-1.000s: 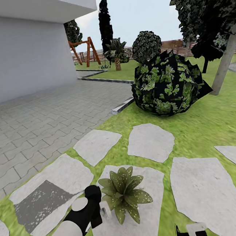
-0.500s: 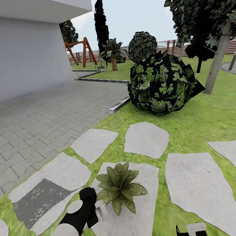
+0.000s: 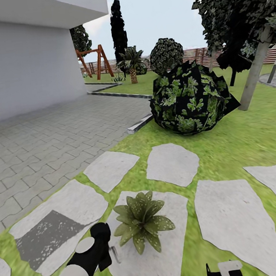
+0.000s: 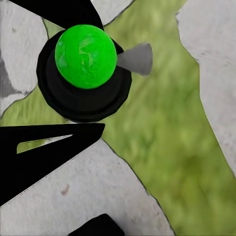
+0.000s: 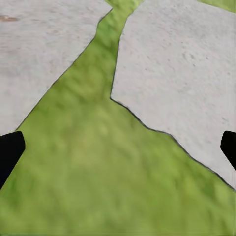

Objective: Pick up the pesticide atomizer in the garden and spray insectifuge to fully cover both potted plants in the garden.

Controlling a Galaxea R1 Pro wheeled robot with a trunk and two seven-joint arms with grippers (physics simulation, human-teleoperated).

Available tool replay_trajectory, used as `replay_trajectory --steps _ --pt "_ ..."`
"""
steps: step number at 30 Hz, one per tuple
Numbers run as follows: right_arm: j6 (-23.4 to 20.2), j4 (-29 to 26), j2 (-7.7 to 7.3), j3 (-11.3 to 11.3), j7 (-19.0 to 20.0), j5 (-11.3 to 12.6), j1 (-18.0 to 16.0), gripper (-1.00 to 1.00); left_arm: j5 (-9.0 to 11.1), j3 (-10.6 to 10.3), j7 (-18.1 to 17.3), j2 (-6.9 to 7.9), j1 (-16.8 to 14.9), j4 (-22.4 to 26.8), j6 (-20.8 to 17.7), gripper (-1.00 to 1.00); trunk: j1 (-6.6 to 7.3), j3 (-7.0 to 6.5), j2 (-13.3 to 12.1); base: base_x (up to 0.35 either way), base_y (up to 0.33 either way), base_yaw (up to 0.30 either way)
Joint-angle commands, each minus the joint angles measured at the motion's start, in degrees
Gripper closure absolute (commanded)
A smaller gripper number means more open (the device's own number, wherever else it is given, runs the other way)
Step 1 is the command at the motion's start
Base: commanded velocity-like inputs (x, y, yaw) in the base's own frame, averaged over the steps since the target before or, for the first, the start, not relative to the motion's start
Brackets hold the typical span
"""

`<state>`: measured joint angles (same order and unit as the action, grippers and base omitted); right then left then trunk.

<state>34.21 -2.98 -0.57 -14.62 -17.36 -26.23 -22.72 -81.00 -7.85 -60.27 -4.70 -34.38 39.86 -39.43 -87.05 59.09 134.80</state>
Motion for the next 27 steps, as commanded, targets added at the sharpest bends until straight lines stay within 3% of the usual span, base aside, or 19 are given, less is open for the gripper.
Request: replay_trajectory --steps 1,5,20,27 --pt "0.2 0.1 0.02 -0.3 -0.3 -0.6 0.0 -1.0 -0.3 -0.1 -0.4 -0.06 0.1 0.0 -0.4 1.0 -0.01 0.05 0.0 0.207 0.223 0.0" --pt "0.2 0.1 0.04 -0.3 -0.3 -0.6 0.0 -1.0 -0.3 -0.2 -0.4 -0.21 0.6 0.0 -0.4 1.0 -0.01 0.02 0.0 0.099 0.267 -0.097" --pt "0.2 0.1 0.04 -0.3 -0.3 -0.6 0.0 -1.0 -0.2 -0.2 -0.4 -0.22 0.7 0.1 -0.4 1.0 -0.01 -0.37 0.0 -0.025 0.304 -0.261" --pt "0.2 0.1 0.04 -0.3 -0.3 -0.6 0.0 -1.0 -0.1 -0.3 -0.5 -0.8 0.7 0.2 -0.4 1.0 -0.01 -0.44 0.0 0.185 0.263 -0.265"
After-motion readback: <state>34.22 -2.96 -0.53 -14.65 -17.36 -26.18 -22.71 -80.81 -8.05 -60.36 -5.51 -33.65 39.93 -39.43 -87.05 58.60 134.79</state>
